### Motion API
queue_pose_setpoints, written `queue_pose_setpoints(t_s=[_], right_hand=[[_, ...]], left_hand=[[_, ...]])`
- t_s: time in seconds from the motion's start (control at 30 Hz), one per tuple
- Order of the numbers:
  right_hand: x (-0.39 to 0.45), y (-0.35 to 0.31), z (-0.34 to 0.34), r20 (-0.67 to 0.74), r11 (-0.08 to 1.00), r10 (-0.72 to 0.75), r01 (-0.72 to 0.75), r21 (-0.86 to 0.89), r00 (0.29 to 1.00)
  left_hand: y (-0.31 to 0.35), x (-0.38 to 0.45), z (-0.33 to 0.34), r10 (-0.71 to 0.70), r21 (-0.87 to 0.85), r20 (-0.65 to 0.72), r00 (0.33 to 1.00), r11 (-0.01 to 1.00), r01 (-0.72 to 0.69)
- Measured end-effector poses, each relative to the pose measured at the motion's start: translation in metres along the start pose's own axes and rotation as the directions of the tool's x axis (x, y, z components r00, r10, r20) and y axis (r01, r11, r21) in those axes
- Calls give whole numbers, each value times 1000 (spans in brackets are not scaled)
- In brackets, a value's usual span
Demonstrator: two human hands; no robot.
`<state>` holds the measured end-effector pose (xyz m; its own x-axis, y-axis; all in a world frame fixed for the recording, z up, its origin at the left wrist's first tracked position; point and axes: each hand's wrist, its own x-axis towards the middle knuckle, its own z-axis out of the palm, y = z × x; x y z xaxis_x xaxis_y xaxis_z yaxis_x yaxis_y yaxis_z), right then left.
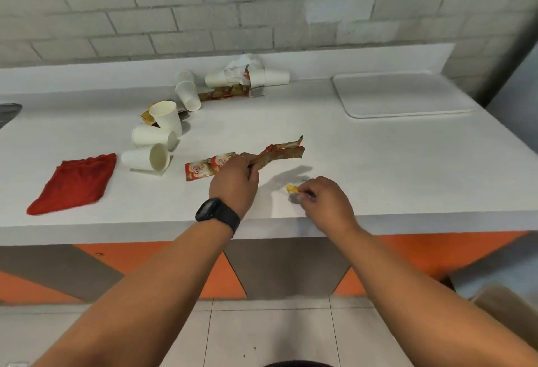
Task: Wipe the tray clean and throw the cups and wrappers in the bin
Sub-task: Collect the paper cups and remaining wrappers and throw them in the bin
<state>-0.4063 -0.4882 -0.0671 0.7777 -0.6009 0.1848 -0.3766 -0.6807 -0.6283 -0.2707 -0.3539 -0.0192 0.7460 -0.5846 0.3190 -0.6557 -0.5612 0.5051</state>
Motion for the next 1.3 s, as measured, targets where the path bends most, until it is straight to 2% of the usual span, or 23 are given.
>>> queue_pose_setpoints(t_s=[0.23, 0.43, 0.53, 0.73, 0.83, 0.93, 1.07, 1.17, 1.3], right_hand=[[-57, 67, -70, -100, 998, 63, -61, 18, 993], [-121, 147, -129, -173, 971, 240, -235, 49, 955], [-159, 190, -155, -182, 927, 374, -360, 110, 909], [-230, 270, -182, -164, 763, 640, -596, 249, 751], [-254, 305, -190, -107, 672, 740, -719, 177, 664], [-273, 345, -192, -69, 532, 846, -834, 147, 528], [-285, 392, -193, 8, 441, 898, -898, -5, 441], [-285, 411, -204, 28, 448, 893, -883, -144, 449], [-301, 433, -214, 60, 572, 810, -763, -300, 584]], left_hand=[[89, -37, 51, 103, -67, 122, 987, 993, -96], [165, -77, 102, 175, -129, 194, 965, 980, -152], [199, -98, 126, 226, -181, 257, 940, 966, -183], [244, -134, 177, 290, -142, 381, 878, 957, -255], [258, -143, 201, 260, -101, 446, 857, 965, -240], [268, -153, 226, 253, -44, 502, 827, 962, -268], [279, -168, 258, 224, -6, 568, 792, 963, -269], [293, -178, 278, 223, 16, 607, 763, 956, -292], [320, -190, 308, 263, 2, 672, 692, 934, -357]])
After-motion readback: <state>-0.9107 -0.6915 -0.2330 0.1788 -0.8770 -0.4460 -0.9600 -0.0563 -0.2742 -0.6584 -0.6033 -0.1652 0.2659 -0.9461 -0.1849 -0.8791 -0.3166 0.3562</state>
